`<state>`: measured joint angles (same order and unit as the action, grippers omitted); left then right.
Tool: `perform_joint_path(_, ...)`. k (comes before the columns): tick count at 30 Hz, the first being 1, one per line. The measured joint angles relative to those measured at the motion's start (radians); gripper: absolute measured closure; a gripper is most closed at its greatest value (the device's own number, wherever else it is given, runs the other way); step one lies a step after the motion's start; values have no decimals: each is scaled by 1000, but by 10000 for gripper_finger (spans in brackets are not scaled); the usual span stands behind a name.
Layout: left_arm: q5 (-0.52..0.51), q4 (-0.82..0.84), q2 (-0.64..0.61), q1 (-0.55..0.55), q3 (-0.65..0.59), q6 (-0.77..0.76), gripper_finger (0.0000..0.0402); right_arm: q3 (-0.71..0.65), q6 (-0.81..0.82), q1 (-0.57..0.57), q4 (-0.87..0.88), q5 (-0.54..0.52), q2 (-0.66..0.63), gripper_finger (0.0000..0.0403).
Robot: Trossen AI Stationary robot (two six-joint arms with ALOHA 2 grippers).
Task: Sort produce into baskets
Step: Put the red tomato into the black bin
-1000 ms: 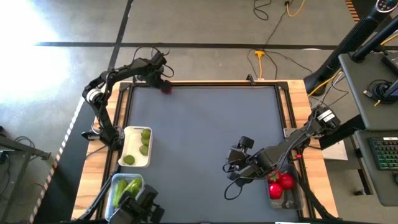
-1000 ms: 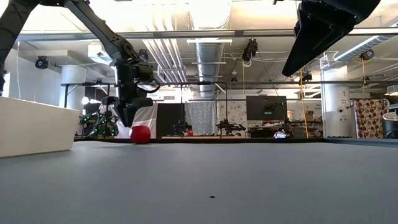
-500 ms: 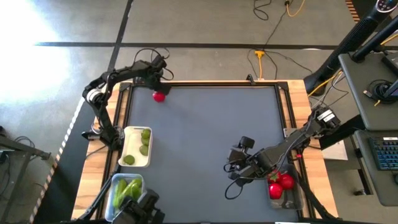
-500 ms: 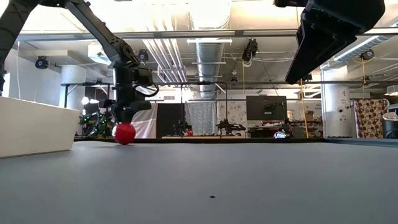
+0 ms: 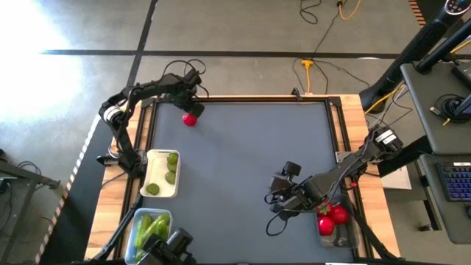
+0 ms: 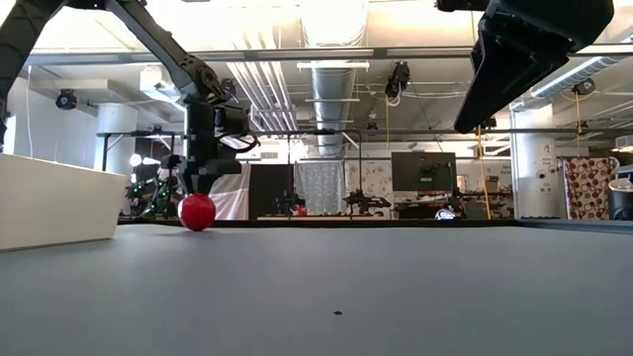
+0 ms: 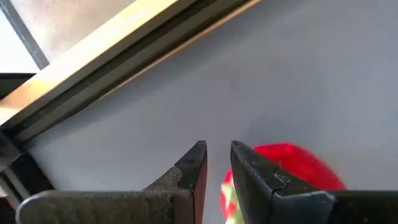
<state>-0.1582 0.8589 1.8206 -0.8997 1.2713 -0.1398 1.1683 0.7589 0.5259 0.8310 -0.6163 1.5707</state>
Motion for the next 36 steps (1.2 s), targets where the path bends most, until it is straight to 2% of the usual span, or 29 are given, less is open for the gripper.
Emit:
perform_joint_path(4,-51,79,0,0,42,17,345,0,0,0,0,12,0,39)
perform_joint_path(8,-121,229,0,2,94,16,345,0,0,0,0,14,0,39)
perform_joint_path(13,-131,382,0,3,91,-2,345,0,0,0,-1,14,0,39)
perform_joint_path(25,-85,314,20,85,57,42,345,-6,0,0,-3,13,0,39)
perform_joint_path(31,-86,264,87,116,76,29,345,-6,0,0,-5,13,0,39)
perform_joint_path(36,-85,239,163,152,137,41,345,-6,-1,0,-4,13,0,39)
